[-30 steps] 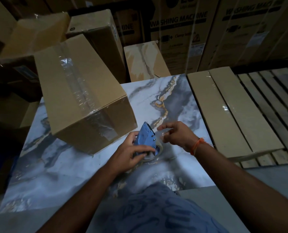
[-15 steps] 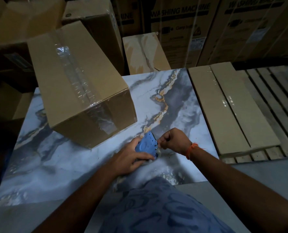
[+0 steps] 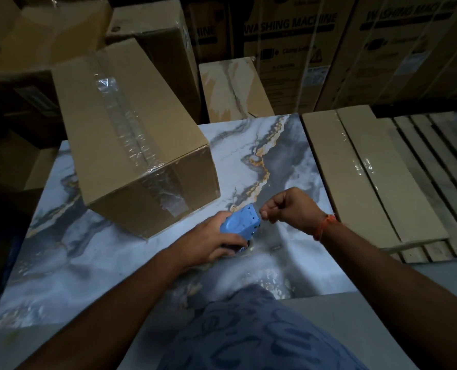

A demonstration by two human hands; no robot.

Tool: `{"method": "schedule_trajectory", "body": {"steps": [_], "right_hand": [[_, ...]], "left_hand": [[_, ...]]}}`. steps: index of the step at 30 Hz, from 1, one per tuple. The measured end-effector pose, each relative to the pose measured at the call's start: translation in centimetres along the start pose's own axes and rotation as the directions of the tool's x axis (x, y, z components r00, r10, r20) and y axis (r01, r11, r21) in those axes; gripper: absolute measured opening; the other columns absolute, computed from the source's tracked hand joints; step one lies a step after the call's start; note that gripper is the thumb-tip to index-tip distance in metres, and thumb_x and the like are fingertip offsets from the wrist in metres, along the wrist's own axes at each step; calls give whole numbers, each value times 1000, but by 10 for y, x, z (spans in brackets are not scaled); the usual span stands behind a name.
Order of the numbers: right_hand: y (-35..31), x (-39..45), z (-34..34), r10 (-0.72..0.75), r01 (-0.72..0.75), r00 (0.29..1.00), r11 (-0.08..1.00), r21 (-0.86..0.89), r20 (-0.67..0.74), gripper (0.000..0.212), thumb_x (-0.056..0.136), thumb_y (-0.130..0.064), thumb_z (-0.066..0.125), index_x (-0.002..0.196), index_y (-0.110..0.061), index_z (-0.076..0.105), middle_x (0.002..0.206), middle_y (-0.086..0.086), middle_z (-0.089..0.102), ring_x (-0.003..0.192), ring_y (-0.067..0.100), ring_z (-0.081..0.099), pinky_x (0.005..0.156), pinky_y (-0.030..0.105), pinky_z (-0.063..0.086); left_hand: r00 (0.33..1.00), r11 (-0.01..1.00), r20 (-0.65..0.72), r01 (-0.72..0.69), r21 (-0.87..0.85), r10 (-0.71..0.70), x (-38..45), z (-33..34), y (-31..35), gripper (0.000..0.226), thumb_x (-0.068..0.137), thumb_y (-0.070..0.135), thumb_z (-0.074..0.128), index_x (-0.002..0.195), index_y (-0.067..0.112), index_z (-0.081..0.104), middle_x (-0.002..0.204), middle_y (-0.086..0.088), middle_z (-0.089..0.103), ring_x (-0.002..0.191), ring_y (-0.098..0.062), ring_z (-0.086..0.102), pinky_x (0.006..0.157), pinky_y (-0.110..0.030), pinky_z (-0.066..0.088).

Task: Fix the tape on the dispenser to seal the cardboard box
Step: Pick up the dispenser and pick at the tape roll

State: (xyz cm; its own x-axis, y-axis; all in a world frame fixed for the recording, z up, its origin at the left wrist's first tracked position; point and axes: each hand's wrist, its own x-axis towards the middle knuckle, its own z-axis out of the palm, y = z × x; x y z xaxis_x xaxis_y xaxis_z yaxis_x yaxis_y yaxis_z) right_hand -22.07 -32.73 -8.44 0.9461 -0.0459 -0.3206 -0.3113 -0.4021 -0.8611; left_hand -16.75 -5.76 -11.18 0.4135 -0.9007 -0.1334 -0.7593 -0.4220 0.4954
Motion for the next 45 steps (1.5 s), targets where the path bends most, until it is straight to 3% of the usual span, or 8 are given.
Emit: {"method": "schedule_trajectory", "body": {"steps": [7, 17, 22, 25, 30, 39, 42, 45], "right_hand": [[7, 1, -71, 21, -12, 994, 996, 87, -107, 15, 80, 7, 75, 82, -7, 78, 67, -1, 77, 62, 9, 66, 68, 25, 55], [16, -5, -73, -23, 27, 990, 999, 25, -137, 15, 82, 14, 67, 86, 3, 76, 71, 8, 73, 53, -2, 63, 53, 8, 47], [29, -5, -71, -19, 18, 983, 1000, -10, -185, 19, 81, 4, 75, 81, -14, 75, 64, -2, 74, 58, 9, 66, 68, 30, 55], [30, -5, -70, -68, 39, 979, 988, -148, -194, 21, 80, -8, 77, 94, -21, 70, 73, 3, 76, 68, 18, 72, 71, 32, 57], [23, -5, -63, -190, 95, 965, 898, -430, -183, 35, 82, -9, 71, 113, -21, 60, 76, -6, 73, 66, -2, 62, 62, 7, 38], [8, -3, -28, -306, 166, 937, 817, -552, -170, 48, 82, -4, 58, 129, -14, 50, 76, 4, 74, 73, 28, 69, 64, 43, 55], [1, -6, -11, -283, 134, 942, 808, -574, -179, 51, 84, -8, 56, 133, -18, 44, 75, 7, 73, 72, 30, 68, 62, 46, 55], [-10, -11, 8, -248, 84, 951, 779, -621, -183, 54, 87, -10, 52, 137, -22, 38, 80, 8, 73, 73, 31, 67, 60, 46, 54]], "left_hand": [[990, 982, 137, -7, 188, -20, -13, -25, -21, 27, 97, 59, 50, 122, 56, 60, 147, -5, 38, 121, -24, 51, 101, -31, 45], [942, 961, 301, 63, 270, -146, -3, -24, -15, 40, 89, 68, 35, 128, 64, 42, 149, -2, 33, 126, -27, 47, 103, -40, 45], [937, 962, 331, 20, 271, -113, 10, -13, -15, 45, 96, 53, 53, 139, 60, 44, 163, -9, 22, 134, -31, 46, 109, -38, 43], [955, 982, 275, 56, 183, -106, 23, -7, -6, 52, 93, 53, 58, 143, 54, 46, 168, -10, 15, 140, -31, 45, 110, -40, 47], [975, 978, 120, 197, -69, -188, 41, -2, 10, 48, 89, 47, 69, 136, 40, 64, 160, -5, 31, 142, -22, 43, 114, -34, 41], [930, 886, -48, 329, -326, -363, 63, 14, 14, 44, 76, 43, 82, 118, 31, 73, 121, -3, 60, 112, -15, 56, 91, -22, 40], [895, 770, -12, 377, -514, -446, 68, 18, 8, 42, 81, 30, 81, 120, 22, 70, 114, -5, 67, 106, -19, 65, 90, -31, 52], [854, 500, 107, 395, -770, -510, 70, 22, 6, 37, 90, 9, 75, 126, 12, 65, 110, -8, 62, 103, -17, 62, 90, -27, 52]]}}
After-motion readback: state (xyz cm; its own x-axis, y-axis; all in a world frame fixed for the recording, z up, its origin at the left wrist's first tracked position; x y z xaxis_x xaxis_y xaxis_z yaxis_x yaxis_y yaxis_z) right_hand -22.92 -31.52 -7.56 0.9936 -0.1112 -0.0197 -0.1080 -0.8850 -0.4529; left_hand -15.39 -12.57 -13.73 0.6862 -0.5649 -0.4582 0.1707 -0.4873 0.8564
